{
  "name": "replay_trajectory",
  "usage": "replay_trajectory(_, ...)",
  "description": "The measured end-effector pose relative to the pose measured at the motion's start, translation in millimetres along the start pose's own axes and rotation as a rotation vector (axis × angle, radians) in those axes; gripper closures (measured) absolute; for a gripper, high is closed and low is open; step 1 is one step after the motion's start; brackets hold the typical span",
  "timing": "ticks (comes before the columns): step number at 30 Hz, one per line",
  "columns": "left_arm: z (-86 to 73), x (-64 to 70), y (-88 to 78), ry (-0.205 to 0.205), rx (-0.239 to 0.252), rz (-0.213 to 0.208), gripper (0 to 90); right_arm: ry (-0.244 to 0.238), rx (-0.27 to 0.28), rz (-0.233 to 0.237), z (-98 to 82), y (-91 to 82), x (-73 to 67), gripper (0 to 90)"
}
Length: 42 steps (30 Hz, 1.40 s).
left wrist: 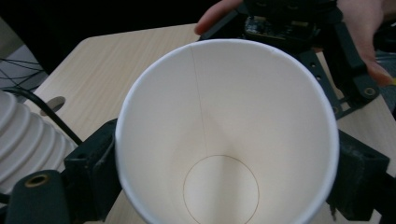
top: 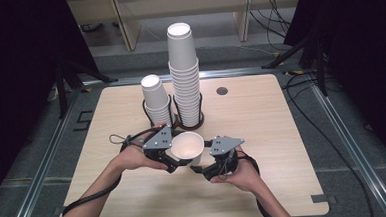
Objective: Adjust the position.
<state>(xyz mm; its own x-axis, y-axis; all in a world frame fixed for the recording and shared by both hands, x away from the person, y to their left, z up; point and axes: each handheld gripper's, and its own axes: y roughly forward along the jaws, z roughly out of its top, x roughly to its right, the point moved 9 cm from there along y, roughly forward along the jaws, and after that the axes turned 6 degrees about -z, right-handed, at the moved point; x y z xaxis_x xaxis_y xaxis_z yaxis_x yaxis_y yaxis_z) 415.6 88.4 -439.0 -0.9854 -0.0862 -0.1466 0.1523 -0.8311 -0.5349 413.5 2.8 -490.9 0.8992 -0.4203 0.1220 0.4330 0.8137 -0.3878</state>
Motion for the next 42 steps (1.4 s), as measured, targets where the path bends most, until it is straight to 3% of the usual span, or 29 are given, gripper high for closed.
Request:
replay_trajectory(4,0.2,3.0,0.8,-0.003,-0.006,-0.034,13.9,0.032,-0.002,0.025,-2.0,0.4,-3.0,15.0)
replay_trajectory(5,0.9,3.3,1.2,-0.008,0.003,-0.04,14.0,0.016,0.002,0.015,-1.4,0.1,-1.3,15.0)
replay_trajectory(13,3.0,11.7,1.4,0.018,0.012,-0.121,14.2,-0.008,0.033,0.072,3.7,4.1,-11.0,15.6)
replay_trajectory(15,3.3,12.2,1.4,0.024,0.016,-0.128,14.1,-0.011,0.045,0.097,4.5,3.5,-14.3,22.5)
replay_trajectory(20,3.8,12.7,1.5,0.04,0.032,-0.156,12.4,-0.014,0.06,0.112,4.9,1.4,-17.4,23.6)
replay_trajectory(25,4.6,11.1,0.8,0.007,0.075,-0.125,5.3,-0.009,0.061,0.101,3.6,-1.4,-14.5,23.7)
replay_trajectory(30,5.1,8.6,-12.4,-0.029,0.153,-0.055,2.2,0.034,0.071,0.036,0.8,-8.8,-2.2,23.8)
replay_trajectory(35,-7.1,7.0,-29.2,-0.085,0.212,0.036,0.8,0.086,0.093,-0.035,-3.9,-18.4,12.5,23.7)
replay_trajectory(37,-14.6,6.6,-34.4,-0.09,0.217,0.082,0.5,0.086,0.095,-0.067,-5.0,-22.3,18.7,23.7)
replay_trajectory(40,-24.5,4.3,-39.8,-0.13,0.258,0.153,0.4,0.111,0.093,-0.089,-7.3,-27.7,24.5,23.6)
replay_trajectory(41,-30.7,4.0,-42.5,-0.133,0.234,0.179,0.5,0.114,0.095,-0.097,-7.9,-28.8,26.3,23.6)
replay_trajectory(42,-34.6,4.0,-43.5,-0.145,0.241,0.199,0.2,0.119,0.095,-0.099,-8.8,-30.4,27.5,23.6)
